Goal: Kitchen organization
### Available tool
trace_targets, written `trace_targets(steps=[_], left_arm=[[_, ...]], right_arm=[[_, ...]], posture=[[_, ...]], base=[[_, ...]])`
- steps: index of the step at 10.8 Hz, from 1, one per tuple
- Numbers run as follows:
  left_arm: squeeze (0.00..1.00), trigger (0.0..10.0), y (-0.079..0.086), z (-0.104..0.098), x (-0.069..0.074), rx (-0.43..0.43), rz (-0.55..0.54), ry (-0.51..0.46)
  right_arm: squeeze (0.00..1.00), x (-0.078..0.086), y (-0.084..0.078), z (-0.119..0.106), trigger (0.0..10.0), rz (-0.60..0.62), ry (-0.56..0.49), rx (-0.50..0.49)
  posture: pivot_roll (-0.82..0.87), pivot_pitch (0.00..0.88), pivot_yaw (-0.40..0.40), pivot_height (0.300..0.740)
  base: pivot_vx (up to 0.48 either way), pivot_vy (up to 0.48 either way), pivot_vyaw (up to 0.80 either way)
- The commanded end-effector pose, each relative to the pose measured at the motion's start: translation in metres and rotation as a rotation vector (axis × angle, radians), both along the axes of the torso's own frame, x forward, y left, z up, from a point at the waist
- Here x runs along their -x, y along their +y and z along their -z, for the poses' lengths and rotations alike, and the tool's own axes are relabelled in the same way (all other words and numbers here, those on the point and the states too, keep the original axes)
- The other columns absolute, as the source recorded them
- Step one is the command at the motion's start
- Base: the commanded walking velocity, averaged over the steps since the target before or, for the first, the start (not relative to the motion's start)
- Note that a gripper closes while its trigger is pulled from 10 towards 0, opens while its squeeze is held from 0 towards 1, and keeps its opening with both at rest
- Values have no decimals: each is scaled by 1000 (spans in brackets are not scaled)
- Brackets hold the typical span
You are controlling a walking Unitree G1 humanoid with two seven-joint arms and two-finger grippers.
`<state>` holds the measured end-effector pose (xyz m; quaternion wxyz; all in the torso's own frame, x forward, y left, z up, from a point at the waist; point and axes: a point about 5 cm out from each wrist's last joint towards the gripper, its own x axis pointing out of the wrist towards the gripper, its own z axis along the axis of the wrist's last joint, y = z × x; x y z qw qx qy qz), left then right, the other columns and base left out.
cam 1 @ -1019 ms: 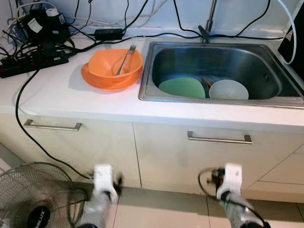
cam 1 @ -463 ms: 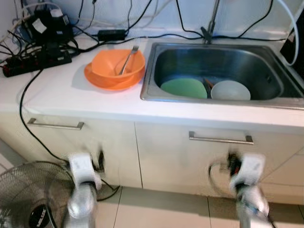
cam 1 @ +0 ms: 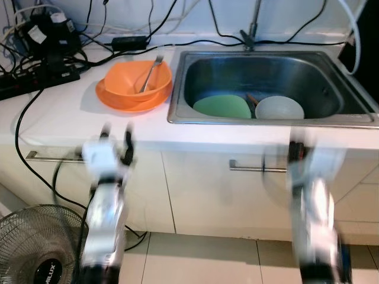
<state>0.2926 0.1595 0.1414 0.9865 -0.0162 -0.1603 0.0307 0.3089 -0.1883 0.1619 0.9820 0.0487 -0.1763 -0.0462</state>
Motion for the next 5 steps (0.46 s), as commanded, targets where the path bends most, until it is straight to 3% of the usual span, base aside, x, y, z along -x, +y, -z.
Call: trace_targets(steps=[1,2,5], left_arm=[[0,10000,0,-8,-5,-8,8,-15],[0,10000,-7,-25,-12,-7,25,-41],[0,10000,-14,-38,-21,-19,32,-44]], right_arm=[[0,-1,7,-4,10000,-25,3,-11],[0,-3,10,-15,10000,-29,-15,-35],[0,-7,9,-24,10000,-19,-8,-40]], posture=[[35,0,70,740],[38,0,68,740],[37,0,58,740]], base=[[0,0,0],[0,0,0],[0,0,0]])
